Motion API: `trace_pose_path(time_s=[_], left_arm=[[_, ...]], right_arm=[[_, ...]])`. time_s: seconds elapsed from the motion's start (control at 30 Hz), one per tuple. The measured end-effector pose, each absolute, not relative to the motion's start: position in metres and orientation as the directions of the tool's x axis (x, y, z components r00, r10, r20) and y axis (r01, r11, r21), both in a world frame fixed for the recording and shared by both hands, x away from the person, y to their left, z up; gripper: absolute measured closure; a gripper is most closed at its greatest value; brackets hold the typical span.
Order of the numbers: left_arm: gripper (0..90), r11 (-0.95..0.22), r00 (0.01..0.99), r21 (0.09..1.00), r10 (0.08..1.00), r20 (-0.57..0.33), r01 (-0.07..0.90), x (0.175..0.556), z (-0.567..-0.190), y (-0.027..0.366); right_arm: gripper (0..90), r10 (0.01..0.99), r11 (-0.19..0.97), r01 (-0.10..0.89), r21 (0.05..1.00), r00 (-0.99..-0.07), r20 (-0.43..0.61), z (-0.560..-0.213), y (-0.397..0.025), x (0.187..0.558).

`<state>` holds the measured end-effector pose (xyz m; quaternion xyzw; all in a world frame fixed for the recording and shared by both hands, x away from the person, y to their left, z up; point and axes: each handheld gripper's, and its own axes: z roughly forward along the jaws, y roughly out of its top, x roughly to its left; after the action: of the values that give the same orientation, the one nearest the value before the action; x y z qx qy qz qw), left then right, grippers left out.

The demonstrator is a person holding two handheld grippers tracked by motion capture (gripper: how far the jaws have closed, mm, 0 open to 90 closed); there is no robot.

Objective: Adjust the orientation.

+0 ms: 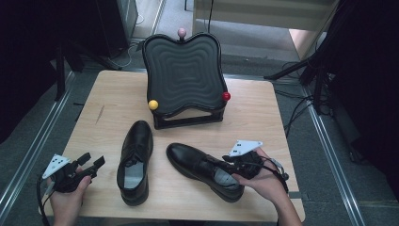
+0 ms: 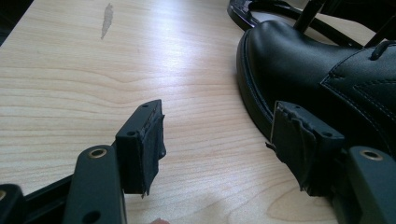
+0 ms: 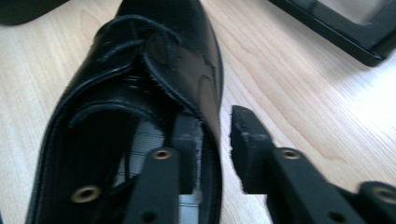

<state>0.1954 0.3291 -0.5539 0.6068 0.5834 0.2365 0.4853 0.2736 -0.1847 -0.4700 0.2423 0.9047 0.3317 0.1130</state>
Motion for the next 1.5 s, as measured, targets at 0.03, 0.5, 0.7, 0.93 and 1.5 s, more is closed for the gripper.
trace_pose_path(time_s=[0.03, 0.5, 0.7, 0.93, 1.5], left_arm=[[35.6, 0.151, 0.207, 0.865, 0.938, -0.278, 0.478, 0.196, -0.554, 0.329], [36.1, 0.141, 0.207, 0.868, 0.941, -0.266, 0.476, 0.195, -0.554, 0.328], [36.2, 0.14, 0.208, 0.869, 0.942, -0.265, 0.474, 0.195, -0.554, 0.327], [36.2, 0.139, 0.213, 0.871, 0.94, -0.265, 0.472, 0.195, -0.554, 0.328], [36.4, 0.096, 0.345, 0.886, 0.898, -0.273, 0.453, 0.188, -0.551, 0.324]], right_arm=[[83.5, 0.516, 0.66, 0.356, 0.661, -0.855, -0.054, -0.47, -0.184, 0.272], [89.4, 0.669, 0.411, 0.446, 0.795, -0.74, 0.069, -0.461, -0.172, 0.255], [89.3, 0.754, 0.272, 0.496, 0.825, -0.642, 0.137, -0.464, -0.148, 0.25], [89.3, 0.846, 0.113, 0.536, 0.836, -0.493, 0.202, -0.473, -0.107, 0.237], [81.3, 0.838, 0.002, 0.57, 0.822, -0.45, 0.31, -0.501, -0.064, 0.228]])
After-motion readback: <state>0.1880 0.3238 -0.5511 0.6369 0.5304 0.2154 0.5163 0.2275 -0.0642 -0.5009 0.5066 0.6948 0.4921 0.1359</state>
